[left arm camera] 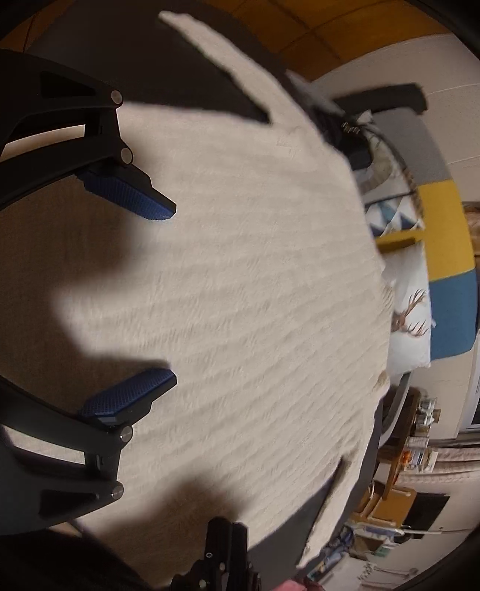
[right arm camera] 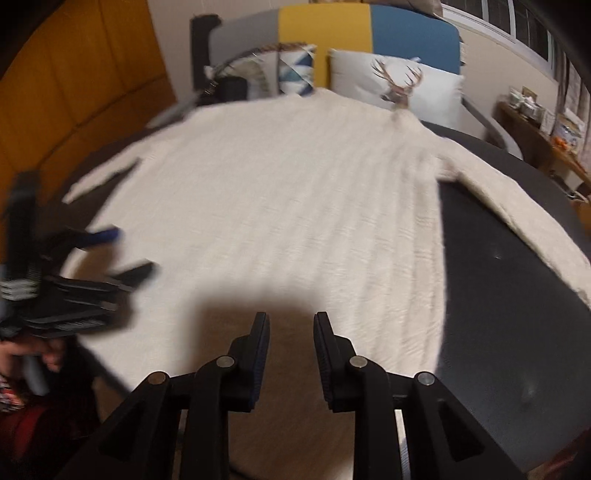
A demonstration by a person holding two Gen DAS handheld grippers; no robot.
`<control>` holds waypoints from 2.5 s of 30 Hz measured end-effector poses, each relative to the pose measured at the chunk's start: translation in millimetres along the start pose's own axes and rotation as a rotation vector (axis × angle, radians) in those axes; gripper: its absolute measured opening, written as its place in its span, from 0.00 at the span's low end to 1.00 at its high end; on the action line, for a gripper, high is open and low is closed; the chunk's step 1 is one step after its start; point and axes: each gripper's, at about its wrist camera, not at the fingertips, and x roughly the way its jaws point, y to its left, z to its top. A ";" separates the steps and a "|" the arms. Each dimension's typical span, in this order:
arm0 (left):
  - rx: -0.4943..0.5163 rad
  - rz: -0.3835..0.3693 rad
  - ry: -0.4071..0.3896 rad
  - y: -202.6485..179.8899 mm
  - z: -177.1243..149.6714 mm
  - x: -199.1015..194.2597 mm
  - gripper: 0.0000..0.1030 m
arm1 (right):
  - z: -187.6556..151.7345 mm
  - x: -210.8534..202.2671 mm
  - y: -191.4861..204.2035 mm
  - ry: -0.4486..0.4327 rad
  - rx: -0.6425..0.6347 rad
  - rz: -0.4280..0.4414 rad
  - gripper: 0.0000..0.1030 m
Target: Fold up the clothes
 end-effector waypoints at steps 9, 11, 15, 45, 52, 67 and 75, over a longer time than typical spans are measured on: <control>-0.161 0.025 0.050 49.8 -20.8 7.4 0.91 | -14.2 3.0 -1.5 -0.022 -0.125 -0.072 0.24; -0.171 0.030 0.048 49.7 -23.3 7.2 0.91 | -15.5 4.8 -9.9 -0.027 -0.103 -0.056 0.25; -0.187 0.055 0.040 46.3 -25.6 7.4 0.94 | -12.9 6.4 -14.2 -0.022 -0.072 -0.042 0.26; -0.235 0.065 0.017 48.3 -29.5 12.5 0.99 | 76.7 70.5 -25.5 -0.058 -0.020 -0.108 0.30; -0.257 0.010 0.055 64.7 -13.7 4.2 1.00 | 88.0 55.3 -20.3 -0.052 -0.040 -0.136 0.31; -0.273 0.041 -0.007 77.4 -25.3 21.6 1.00 | 36.3 40.3 -13.7 -0.103 -0.114 -0.050 0.32; -0.272 -0.004 -0.031 62.3 -25.2 -6.6 0.99 | 8.7 7.6 -34.1 -0.142 -0.148 0.024 0.34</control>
